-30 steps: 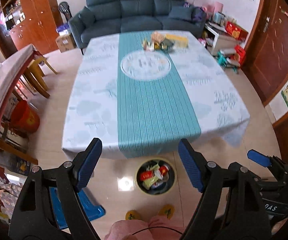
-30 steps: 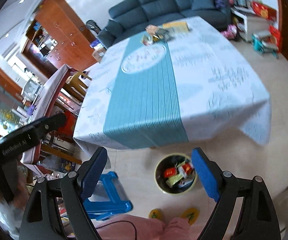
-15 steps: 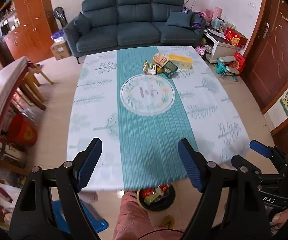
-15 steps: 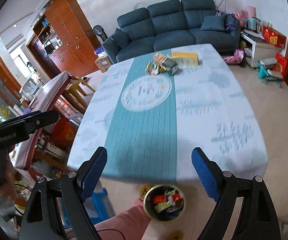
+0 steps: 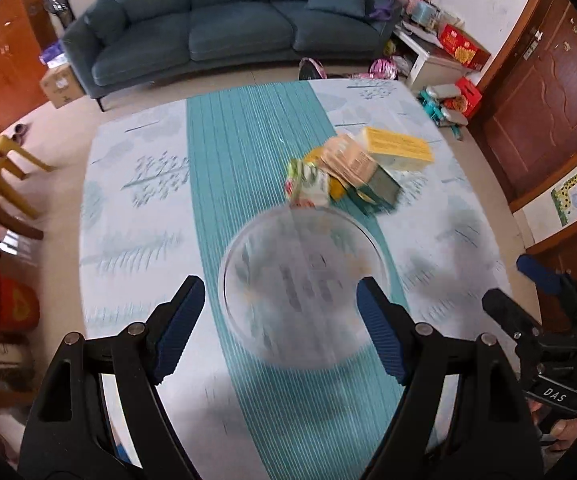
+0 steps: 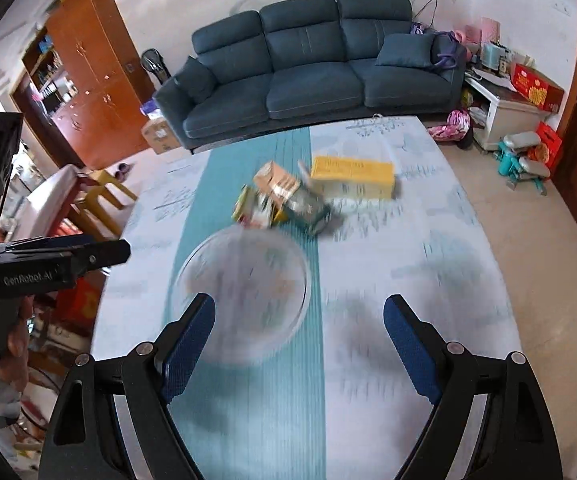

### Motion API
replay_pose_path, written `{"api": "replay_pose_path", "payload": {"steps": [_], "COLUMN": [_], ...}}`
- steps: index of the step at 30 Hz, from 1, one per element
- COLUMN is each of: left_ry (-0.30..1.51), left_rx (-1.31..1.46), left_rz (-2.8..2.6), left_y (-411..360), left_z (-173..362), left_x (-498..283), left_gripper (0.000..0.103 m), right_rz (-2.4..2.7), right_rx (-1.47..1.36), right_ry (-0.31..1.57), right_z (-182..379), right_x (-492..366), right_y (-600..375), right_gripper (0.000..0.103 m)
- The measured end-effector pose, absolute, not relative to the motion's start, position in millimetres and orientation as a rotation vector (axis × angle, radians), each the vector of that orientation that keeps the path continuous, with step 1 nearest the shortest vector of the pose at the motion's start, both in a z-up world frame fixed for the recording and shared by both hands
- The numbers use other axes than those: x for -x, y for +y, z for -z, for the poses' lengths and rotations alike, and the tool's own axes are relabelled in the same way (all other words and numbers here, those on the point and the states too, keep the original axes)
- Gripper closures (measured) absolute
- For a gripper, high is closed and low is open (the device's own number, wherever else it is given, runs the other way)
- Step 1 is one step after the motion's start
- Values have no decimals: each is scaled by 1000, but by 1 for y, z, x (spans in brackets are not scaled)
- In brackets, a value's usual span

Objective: Collect trash
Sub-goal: 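Move both tools back over the table toward the remaining packages, then grasp the green snack bag with the left tool while the right tool grasps the milk carton, then lift the snack bag and milk carton and carry both over the bin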

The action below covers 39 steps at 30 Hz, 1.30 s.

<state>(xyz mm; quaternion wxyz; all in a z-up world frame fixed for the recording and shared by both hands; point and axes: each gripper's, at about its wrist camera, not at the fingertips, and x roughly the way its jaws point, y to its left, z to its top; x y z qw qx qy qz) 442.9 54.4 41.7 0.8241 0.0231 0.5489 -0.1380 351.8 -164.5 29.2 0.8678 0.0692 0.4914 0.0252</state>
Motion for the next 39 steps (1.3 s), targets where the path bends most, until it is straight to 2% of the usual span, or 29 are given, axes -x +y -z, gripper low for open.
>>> {"api": "replay_pose_path", "payload": {"steps": [3, 8, 16, 17, 18, 20, 22, 23, 24, 25, 27, 39], "left_ry": [1211, 1272, 1326, 1327, 1332, 1352, 1374, 1389, 1405, 1417, 1396, 1285], "left_rx": [-40, -18, 37, 43, 50, 64, 85, 101, 120, 136, 156, 99], "left_rz": [310, 332, 376, 384, 390, 402, 412, 417, 425, 434, 435, 401], "left_y": [48, 37, 23, 21, 19, 13, 10, 8, 7, 6, 5, 30], "left_z": [-7, 49, 95, 97, 101, 109, 115, 119, 124, 127, 127, 70], "left_x": [-496, -556, -588, -590, -594, -598, -601, -601, -602, -602, -598, -523], "left_gripper": [33, 34, 44, 45, 49, 57, 71, 77, 89, 92, 95, 97], "right_rz": [-29, -34, -34, -40, -48, -57, -69, -71, -73, -86, -93, -78], "right_rx": [-113, -28, 45, 34, 19, -4, -15, -19, -26, -53, -83, -299], "right_ry": [1058, 1108, 1172, 1175, 1181, 1194, 1187, 1187, 1187, 1189, 1186, 1148], "right_z": [-3, 43, 106, 110, 114, 120, 122, 121, 120, 121, 119, 95], "right_x": [-409, -477, -529, -532, -537, -539, -538, -536, -533, -533, -524, -435], "right_y": [-159, -146, -137, -138, -139, -142, -143, -141, -140, -142, -142, -152], "right_gripper": [15, 15, 16, 21, 31, 37, 46, 57, 59, 59, 63, 64]}}
